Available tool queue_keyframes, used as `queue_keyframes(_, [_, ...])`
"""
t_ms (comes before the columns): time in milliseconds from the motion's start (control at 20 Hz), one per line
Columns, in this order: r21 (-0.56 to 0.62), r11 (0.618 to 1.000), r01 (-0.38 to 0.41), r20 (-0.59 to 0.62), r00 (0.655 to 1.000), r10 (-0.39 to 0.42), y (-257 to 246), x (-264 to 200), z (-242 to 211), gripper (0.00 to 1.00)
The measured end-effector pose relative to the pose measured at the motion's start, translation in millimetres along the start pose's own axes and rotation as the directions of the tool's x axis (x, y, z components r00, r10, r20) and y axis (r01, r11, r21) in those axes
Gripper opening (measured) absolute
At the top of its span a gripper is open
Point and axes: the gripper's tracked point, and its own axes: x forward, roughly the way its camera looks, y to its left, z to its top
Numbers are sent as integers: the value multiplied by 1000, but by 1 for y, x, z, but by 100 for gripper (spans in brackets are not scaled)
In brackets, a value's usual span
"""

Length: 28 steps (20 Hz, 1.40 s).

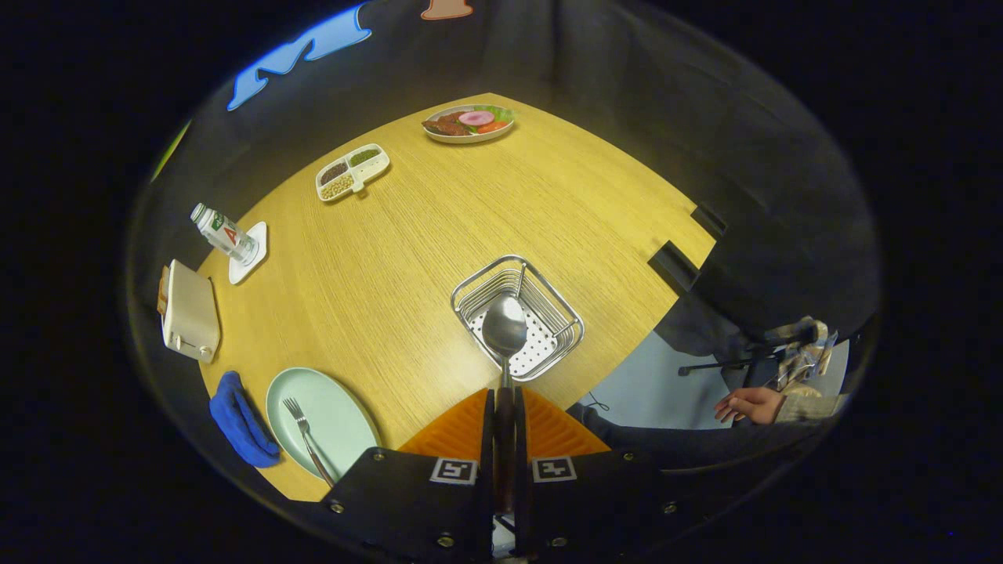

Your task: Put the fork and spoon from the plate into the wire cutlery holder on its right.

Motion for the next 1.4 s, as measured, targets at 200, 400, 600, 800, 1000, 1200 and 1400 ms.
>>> queue_keyframes(200, [-47,999,16,85,996,-12,1,-15,26,32])
queue_keyframes(400, [-114,993,20,132,991,-5,14,-28,31,57])
queue_keyframes(600, [-173,985,-19,143,989,45,42,-37,21,57])
queue_keyframes(800, [-234,971,-57,133,987,90,70,-40,1,57])
queue_keyframes(1000, [-304,948,-96,118,983,137,100,-41,-24,57])
queue_keyframes(1200, [-378,915,-141,84,979,186,136,-43,-54,57])
queue_keyframes(1400, [-430,883,-187,48,972,229,169,-49,-82,57])
